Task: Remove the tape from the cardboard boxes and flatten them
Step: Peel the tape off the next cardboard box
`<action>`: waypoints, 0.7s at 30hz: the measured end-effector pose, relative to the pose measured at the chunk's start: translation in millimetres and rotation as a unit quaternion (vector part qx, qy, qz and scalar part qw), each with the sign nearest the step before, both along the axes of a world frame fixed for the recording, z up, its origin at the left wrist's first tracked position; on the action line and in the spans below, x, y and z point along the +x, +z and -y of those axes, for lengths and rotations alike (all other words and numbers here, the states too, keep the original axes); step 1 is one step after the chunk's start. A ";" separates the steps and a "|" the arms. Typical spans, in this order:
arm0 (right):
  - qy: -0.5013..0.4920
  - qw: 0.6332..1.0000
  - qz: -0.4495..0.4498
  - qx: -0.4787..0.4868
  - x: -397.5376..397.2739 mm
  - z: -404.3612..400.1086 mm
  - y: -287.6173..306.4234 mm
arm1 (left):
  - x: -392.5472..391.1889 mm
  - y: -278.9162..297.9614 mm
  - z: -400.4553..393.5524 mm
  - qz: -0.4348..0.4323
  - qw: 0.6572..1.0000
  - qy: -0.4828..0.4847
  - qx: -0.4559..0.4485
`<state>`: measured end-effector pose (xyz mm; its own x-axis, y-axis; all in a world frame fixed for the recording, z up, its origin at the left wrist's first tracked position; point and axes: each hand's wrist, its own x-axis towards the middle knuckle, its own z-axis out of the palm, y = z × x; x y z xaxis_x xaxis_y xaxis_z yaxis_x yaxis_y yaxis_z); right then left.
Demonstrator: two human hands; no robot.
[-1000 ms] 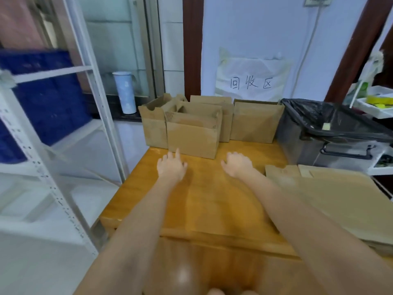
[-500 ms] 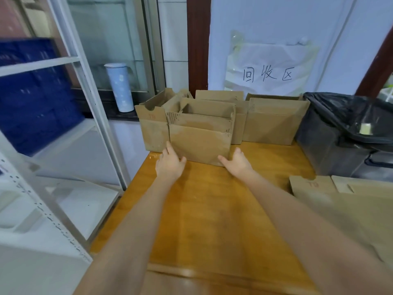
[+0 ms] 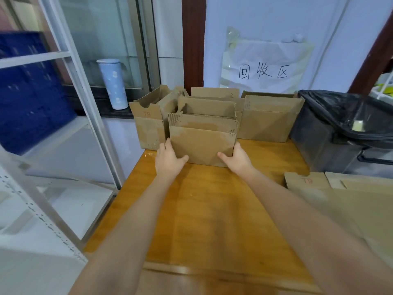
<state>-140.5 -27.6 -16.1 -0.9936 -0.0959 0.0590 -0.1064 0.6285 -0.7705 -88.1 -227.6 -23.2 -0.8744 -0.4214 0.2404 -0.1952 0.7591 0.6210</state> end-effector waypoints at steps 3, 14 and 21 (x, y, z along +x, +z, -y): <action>-0.005 1.000 -0.004 0.005 10.8 -9.8 7.1 | 10.4 1.1 -2.9 -0.019 1.000 -0.007 0.006; -0.017 0.996 -0.074 0.042 65.8 -45.3 68.4 | 70.5 39.3 -58.7 0.026 0.993 -0.054 -0.103; -0.028 0.995 -0.096 0.028 104.5 -71.8 103.7 | 97.0 70.3 -84.5 0.004 0.990 -0.029 -0.138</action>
<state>-36.0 44.2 87.7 -0.9683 -0.0486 0.2449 -0.2118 0.6789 -0.7030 8.9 -143.1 47.1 -0.8973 -0.2901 0.3327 -0.1501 0.9094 0.3880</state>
